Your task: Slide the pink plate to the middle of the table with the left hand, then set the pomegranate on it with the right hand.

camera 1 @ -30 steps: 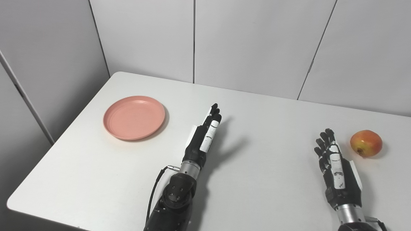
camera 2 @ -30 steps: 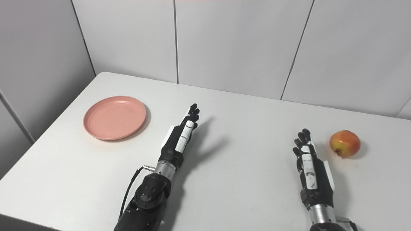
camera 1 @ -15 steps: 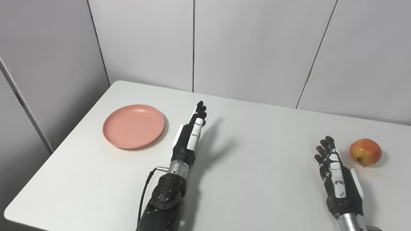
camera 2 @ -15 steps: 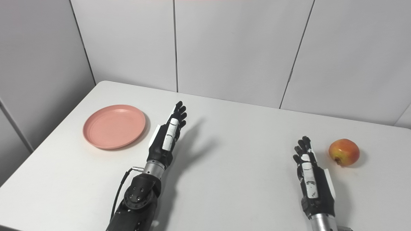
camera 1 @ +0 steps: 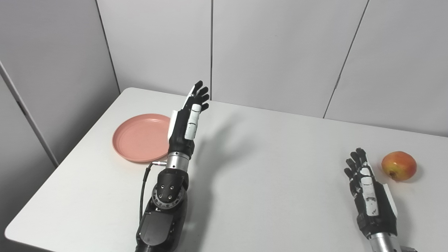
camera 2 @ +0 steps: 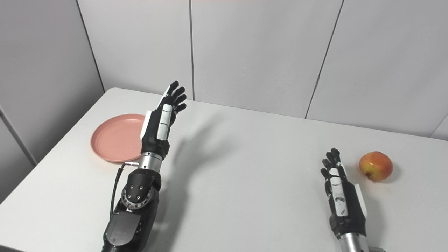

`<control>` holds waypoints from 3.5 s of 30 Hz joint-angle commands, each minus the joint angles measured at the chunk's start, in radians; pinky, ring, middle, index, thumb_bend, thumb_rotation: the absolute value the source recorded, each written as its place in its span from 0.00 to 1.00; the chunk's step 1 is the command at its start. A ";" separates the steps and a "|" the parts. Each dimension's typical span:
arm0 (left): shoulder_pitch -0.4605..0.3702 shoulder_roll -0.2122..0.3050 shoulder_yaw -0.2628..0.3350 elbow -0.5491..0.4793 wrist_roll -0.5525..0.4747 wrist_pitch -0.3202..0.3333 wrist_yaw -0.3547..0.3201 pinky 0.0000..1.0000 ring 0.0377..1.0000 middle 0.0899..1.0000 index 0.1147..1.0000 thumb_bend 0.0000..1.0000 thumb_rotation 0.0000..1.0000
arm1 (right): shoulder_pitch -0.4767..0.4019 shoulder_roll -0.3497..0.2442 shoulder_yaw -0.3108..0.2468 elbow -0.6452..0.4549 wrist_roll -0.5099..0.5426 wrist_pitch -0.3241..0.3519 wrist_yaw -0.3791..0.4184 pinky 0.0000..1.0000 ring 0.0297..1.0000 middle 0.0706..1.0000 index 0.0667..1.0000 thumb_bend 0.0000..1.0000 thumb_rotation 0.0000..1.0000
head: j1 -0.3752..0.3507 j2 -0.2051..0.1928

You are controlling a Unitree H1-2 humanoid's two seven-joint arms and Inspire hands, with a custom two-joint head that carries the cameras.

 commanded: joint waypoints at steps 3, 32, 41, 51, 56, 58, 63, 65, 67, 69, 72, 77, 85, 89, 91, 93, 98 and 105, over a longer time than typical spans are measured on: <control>-0.063 0.022 0.024 -0.026 -0.009 -0.001 0.023 0.85 0.88 0.89 0.87 0.77 1.00 | -0.022 -0.015 -0.014 0.018 0.005 -0.064 0.003 1.00 1.00 1.00 1.00 0.57 0.91 | 0.001 0.001; -0.102 0.207 0.165 0.112 0.022 -0.057 0.136 0.76 0.79 0.79 0.78 0.80 1.00 | -0.026 -0.014 -0.022 0.036 0.012 -0.080 0.014 1.00 1.00 1.00 1.00 0.58 0.89 | 0.011 -0.011; -0.105 0.248 0.205 0.171 -0.014 -0.071 0.147 0.77 0.78 0.78 0.77 0.80 1.00 | -0.026 -0.017 -0.022 0.033 0.012 -0.076 0.015 1.00 1.00 1.00 1.00 0.56 0.89 | 0.016 -0.009; -0.103 0.295 0.248 0.252 -0.082 -0.059 0.129 0.76 0.78 0.77 0.76 0.88 1.00 | -0.027 -0.021 -0.024 0.032 0.013 -0.075 0.016 1.00 1.00 1.00 1.00 0.58 0.89 | 0.027 -0.005; -0.097 0.315 0.252 0.290 -0.104 -0.063 0.120 0.78 0.80 0.80 0.78 0.85 1.00 | -0.026 -0.020 -0.029 0.029 0.023 -0.070 0.017 1.00 1.00 1.00 1.00 0.59 0.87 | 0.034 -0.005; -0.096 0.320 0.253 0.305 -0.111 -0.064 0.122 0.80 0.82 0.82 0.80 0.84 1.00 | -0.025 -0.019 -0.031 0.030 0.024 -0.070 0.017 1.00 1.00 1.00 1.00 0.58 0.87 | 0.033 -0.005; -0.100 0.338 0.257 0.363 -0.101 -0.080 0.138 0.81 0.82 0.82 0.80 0.82 1.00 | -0.030 -0.020 -0.033 0.044 0.012 -0.090 0.010 1.00 1.00 1.00 1.00 0.58 0.88 | 0.038 -0.006; -0.100 0.343 0.256 0.377 -0.096 -0.077 0.143 0.82 0.83 0.82 0.80 0.82 1.00 | -0.029 -0.019 -0.035 0.043 0.019 -0.084 0.012 1.00 1.00 1.00 1.00 0.58 0.88 | 0.039 -0.006; -0.100 0.347 0.256 0.396 -0.094 -0.088 0.144 0.82 0.84 0.83 0.80 0.80 1.00 | -0.028 -0.018 -0.036 0.038 0.020 -0.076 0.010 1.00 1.00 1.00 1.00 0.59 0.87 | 0.039 -0.006; -0.100 0.350 0.253 0.409 -0.092 -0.097 0.146 0.82 0.84 0.83 0.81 0.78 1.00 | -0.027 -0.018 -0.037 0.035 0.017 -0.074 0.008 1.00 1.00 1.00 1.00 0.59 0.87 | 0.039 -0.005; -0.102 0.352 0.249 0.430 -0.095 -0.109 0.143 0.82 0.84 0.83 0.81 0.76 1.00 | -0.029 -0.016 -0.039 0.039 0.017 -0.081 0.008 1.00 1.00 1.00 1.00 0.59 0.87 | 0.040 -0.005; -0.116 0.352 0.238 0.490 -0.113 -0.115 0.120 0.84 0.86 0.85 0.83 0.76 1.00 | -0.029 -0.015 -0.042 0.041 0.012 -0.087 0.004 1.00 1.00 1.00 1.00 0.60 0.86 | 0.039 -0.005; -0.128 0.327 0.209 0.518 -0.137 -0.090 0.097 0.86 0.86 0.85 0.84 0.74 1.00 | -0.025 -0.017 -0.042 0.031 0.015 -0.084 0.009 1.00 1.00 1.00 1.00 0.59 0.87 | 0.036 0.002; -0.132 0.310 0.188 0.522 -0.140 -0.083 0.079 0.91 0.88 0.87 0.85 0.78 1.00 | -0.023 -0.013 -0.044 0.022 0.016 -0.072 0.003 1.00 1.00 1.00 1.00 0.60 0.86 | 0.036 0.005; -0.134 0.300 0.180 0.520 -0.145 -0.080 0.073 0.93 0.89 0.88 0.87 0.79 1.00 | -0.023 -0.012 -0.044 0.019 0.017 -0.073 0.002 1.00 1.00 1.00 1.00 0.59 0.85 | 0.036 0.005; -0.133 0.291 0.173 0.512 -0.147 -0.076 0.071 0.94 0.90 0.89 0.88 0.79 1.00 | -0.023 -0.011 -0.044 0.017 0.018 -0.072 0.001 1.00 1.00 1.00 1.00 0.60 0.85 | 0.034 0.008; -0.132 0.278 0.155 0.506 -0.136 -0.071 0.075 0.92 0.90 0.89 0.87 0.72 1.00 | -0.021 -0.012 -0.041 0.006 0.015 -0.061 0.001 1.00 1.00 1.00 1.00 0.60 0.86 | 0.035 0.010; -0.129 0.272 0.133 0.511 -0.140 -0.052 0.053 0.92 0.92 0.92 0.90 0.74 1.00 | -0.020 -0.011 -0.042 0.000 0.012 -0.062 -0.004 1.00 1.00 1.00 1.00 0.59 0.86 | 0.035 0.014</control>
